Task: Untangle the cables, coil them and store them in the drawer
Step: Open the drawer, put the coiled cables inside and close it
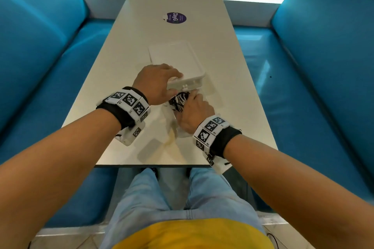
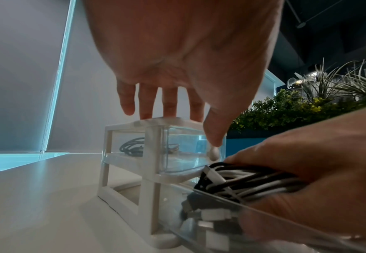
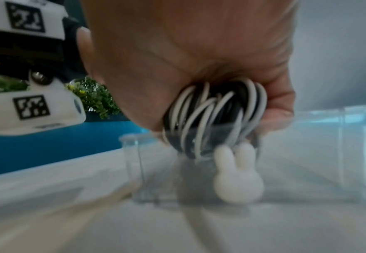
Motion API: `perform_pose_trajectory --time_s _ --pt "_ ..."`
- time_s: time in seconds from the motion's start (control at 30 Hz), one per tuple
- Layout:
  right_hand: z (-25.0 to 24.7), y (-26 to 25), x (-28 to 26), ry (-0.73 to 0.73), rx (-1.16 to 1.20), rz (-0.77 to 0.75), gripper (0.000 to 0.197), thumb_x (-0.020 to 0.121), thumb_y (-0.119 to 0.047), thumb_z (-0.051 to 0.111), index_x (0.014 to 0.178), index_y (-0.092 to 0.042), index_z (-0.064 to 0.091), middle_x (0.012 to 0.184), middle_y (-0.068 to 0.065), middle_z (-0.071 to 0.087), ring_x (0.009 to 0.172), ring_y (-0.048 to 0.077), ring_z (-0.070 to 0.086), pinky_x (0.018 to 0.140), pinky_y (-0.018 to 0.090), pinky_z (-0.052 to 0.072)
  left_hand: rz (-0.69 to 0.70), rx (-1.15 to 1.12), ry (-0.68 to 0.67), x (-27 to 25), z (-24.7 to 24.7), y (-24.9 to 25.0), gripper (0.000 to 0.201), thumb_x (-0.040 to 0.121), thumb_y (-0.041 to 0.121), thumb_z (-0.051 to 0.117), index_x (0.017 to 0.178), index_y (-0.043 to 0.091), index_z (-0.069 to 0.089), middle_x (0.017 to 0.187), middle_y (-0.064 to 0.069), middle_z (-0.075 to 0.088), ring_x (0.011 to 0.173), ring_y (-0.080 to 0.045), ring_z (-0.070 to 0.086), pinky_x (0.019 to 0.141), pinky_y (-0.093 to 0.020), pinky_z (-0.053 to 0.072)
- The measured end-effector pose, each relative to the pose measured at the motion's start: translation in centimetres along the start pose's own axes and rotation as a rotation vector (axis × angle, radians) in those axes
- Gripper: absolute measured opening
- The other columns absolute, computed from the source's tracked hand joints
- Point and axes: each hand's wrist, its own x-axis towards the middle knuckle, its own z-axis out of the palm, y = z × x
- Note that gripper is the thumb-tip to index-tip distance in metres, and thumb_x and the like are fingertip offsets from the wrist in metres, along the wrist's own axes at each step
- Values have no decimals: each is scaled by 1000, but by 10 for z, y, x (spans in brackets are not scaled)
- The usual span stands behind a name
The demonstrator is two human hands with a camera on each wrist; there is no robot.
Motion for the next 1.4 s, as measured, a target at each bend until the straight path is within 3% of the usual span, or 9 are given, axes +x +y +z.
perform_pose_trajectory --time_s 0.13,0.33,0.5,0.63,0.87,1.03,1.13,1.23,1.4 --pt "11 2 -8 54 120 -11 79 94 -46 41 148 0 8 141 16 28 118 36 39 92 47 39 -4 51 28 1 8 1 58 74 50 71 124 25 54 123 -7 57 109 -31 57 92 -41 42" --pt "-10 35 -13 -118 318 -143 66 88 -44 50 141 -17 21 134 9 25 119 36 40 101 51 39 -97 27 -14 -5 28 11 91 62 65 74 134 21 38 137 -9 36 133 -34 26 109 -58 22" --pt "-28 68 -27 -91 212 -401 64 91 -32 56 147 -20 28 137 8 36 120 25 47 103 34 40 -108 45 -5 -6 34 11 96 61 69 72 135 21 35 140 -10 32 136 -35 21 112 -62 13" --pt "-15 72 -37 -108 -40 -584 73 92 -34 54 153 -16 17 156 10 17 142 25 24 115 34 28 -96 107 11 -6 37 14 97 61 72 70 136 21 34 142 -11 32 136 -36 22 112 -63 11" --pt "-14 72 -35 -292 -241 -483 88 87 -34 56 153 -11 2 160 14 -4 148 30 -1 120 40 15 -78 86 49 -5 34 11 88 67 77 58 132 20 40 137 -10 39 132 -36 30 110 -63 15" --pt "-40 62 -34 -336 -114 -456 71 88 -28 58 150 -12 25 157 10 18 143 25 23 112 31 26 -133 128 110 0 40 20 78 68 66 68 125 19 42 129 -9 43 127 -36 35 111 -60 15" --pt "-48 60 -25 -84 150 -475 57 87 -32 61 140 -18 45 150 9 33 135 24 37 110 33 31 -141 152 103 4 41 18 82 63 63 73 124 21 40 128 -8 42 125 -36 36 112 -61 12" --pt "-36 57 -15 -76 133 -455 74 87 -49 58 147 -16 29 157 8 15 143 23 23 114 33 24 -144 161 113 4 41 17 80 62 61 73 123 20 41 125 -8 43 122 -36 38 111 -60 13" --pt "-12 53 -8 -90 -70 -481 86 92 -63 38 151 -5 15 159 17 12 147 28 12 120 36 11 -108 120 134 4 38 10 76 62 60 73 121 20 46 119 -8 47 114 -34 43 107 -56 25"
